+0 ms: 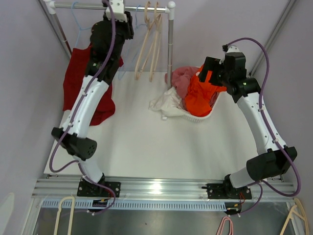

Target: Remove the t-shirt from the hanger

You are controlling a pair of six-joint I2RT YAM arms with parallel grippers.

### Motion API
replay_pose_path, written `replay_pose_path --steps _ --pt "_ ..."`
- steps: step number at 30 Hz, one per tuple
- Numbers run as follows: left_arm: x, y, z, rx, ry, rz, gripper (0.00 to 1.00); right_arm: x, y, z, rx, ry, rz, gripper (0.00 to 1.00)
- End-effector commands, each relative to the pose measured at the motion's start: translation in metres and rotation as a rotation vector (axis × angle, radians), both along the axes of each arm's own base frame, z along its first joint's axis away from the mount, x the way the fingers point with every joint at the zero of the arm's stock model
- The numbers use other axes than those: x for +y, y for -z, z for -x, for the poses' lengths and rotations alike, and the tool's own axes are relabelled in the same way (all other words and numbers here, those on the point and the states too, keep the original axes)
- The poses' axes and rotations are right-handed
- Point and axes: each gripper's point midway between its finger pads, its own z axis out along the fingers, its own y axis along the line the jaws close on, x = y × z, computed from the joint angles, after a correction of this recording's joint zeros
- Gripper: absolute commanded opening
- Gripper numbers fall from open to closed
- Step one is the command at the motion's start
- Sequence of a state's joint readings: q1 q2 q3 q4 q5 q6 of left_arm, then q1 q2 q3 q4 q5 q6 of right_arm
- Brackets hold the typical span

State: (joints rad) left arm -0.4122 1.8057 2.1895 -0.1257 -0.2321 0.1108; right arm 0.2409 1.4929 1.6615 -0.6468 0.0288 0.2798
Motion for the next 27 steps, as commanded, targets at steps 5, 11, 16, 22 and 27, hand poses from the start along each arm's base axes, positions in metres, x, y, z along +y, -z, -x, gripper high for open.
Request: replay_pose_path --steps 5,11,16,22,27 --pt "0.069 -0.038 0.047 -0.017 -0.018 0.072 0.60 0.016 -0.023 0.010 -0.063 -0.089 -0.057 0.99" --pt "0.120 -0.033 0.044 0.073 -0.001 0.152 0.89 0.028 -0.021 0.012 -0.062 -0.148 -0.086 1.00" --pt "0.146 -0.006 0.030 0.162 -0.058 0.133 0.99 0.035 -0.020 0.011 -0.059 -0.175 -0.097 0.99" --pt "0.182 0.002 0.022 0.158 -0.118 0.135 1.00 0.038 -0.026 0.009 -0.066 -0.188 -0.098 1.00" --pt "0.202 0.018 0.004 0.211 -0.147 0.171 0.99 0.040 -0.025 0.002 -0.061 -0.188 -0.094 1.00"
